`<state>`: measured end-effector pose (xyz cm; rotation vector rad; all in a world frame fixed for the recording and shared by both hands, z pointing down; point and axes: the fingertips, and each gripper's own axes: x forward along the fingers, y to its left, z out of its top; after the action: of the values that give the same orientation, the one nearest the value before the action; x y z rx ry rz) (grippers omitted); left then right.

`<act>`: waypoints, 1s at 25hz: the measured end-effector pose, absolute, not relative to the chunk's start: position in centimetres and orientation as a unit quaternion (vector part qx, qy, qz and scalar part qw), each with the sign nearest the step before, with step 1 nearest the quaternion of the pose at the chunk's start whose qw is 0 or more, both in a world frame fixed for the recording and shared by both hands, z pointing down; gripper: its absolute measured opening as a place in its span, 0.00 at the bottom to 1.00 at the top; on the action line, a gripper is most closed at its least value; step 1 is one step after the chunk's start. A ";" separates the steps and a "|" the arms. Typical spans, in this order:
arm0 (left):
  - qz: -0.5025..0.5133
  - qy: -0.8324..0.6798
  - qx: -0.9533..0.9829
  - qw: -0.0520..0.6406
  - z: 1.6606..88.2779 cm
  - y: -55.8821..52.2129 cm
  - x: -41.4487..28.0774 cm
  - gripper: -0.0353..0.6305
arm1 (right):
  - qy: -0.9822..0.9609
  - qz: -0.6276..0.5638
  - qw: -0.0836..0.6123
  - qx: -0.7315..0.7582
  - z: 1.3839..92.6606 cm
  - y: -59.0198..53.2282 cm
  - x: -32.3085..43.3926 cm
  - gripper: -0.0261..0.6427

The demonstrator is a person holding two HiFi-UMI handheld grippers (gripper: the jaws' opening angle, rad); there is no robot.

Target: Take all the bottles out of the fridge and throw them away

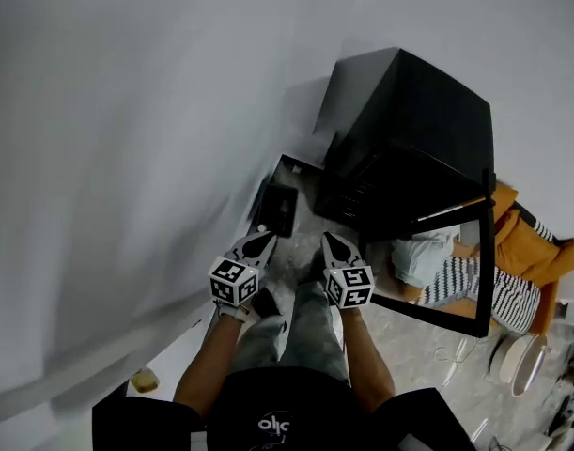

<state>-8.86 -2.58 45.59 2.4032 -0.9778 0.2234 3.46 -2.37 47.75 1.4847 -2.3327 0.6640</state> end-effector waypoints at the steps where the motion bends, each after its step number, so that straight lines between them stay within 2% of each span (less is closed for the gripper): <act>1: 0.075 -0.355 0.894 0.262 44.5 -2.5 -8.3 0.06 | -0.811 0.224 0.147 0.519 46.6 -1.8 3.8 0.05; 6: 0.057 -0.313 0.918 0.237 39.9 -0.9 -4.0 0.06 | -0.805 0.199 0.132 0.544 42.0 1.6 6.3 0.05; 14: 0.055 -0.273 0.935 0.221 37.2 2.7 2.7 0.06 | -0.782 0.175 0.111 0.588 38.3 6.1 13.6 0.05; 25: 0.030 -0.320 0.929 0.186 33.7 9.4 9.1 0.06 | -0.804 0.172 0.093 0.562 36.4 12.1 21.8 0.05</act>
<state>9.08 9.41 33.69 2.6161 -0.9000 0.0841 21.81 12.12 36.41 1.6666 -2.3860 0.5116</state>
